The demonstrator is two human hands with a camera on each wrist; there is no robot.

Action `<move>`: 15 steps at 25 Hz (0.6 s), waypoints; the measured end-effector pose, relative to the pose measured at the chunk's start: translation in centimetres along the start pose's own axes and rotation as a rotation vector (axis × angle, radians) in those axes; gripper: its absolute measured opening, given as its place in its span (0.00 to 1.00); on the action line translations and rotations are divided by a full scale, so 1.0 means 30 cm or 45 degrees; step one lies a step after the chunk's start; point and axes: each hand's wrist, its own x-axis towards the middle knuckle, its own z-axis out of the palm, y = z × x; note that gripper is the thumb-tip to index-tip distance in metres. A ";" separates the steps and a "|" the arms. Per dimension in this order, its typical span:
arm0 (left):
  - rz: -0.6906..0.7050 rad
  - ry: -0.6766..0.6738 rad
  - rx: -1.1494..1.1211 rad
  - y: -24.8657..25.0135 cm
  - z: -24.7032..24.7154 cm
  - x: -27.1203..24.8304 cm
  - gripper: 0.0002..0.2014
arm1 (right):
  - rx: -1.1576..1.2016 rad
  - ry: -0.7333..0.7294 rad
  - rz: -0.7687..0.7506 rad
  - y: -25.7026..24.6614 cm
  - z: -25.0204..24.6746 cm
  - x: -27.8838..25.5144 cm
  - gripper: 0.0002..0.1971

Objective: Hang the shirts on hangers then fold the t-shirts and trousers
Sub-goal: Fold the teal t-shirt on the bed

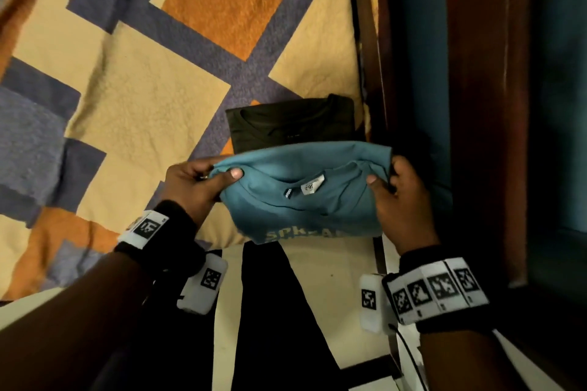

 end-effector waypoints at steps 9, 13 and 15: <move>-0.013 0.092 0.088 -0.071 0.021 0.351 0.16 | 0.008 0.262 -0.076 0.052 0.216 0.402 0.11; 0.091 0.183 0.176 -0.061 0.013 0.350 0.17 | 0.026 0.217 -0.097 0.045 0.204 0.410 0.21; 0.134 0.221 0.304 -0.062 0.007 0.342 0.20 | 0.035 0.239 -0.108 0.033 0.206 0.416 0.21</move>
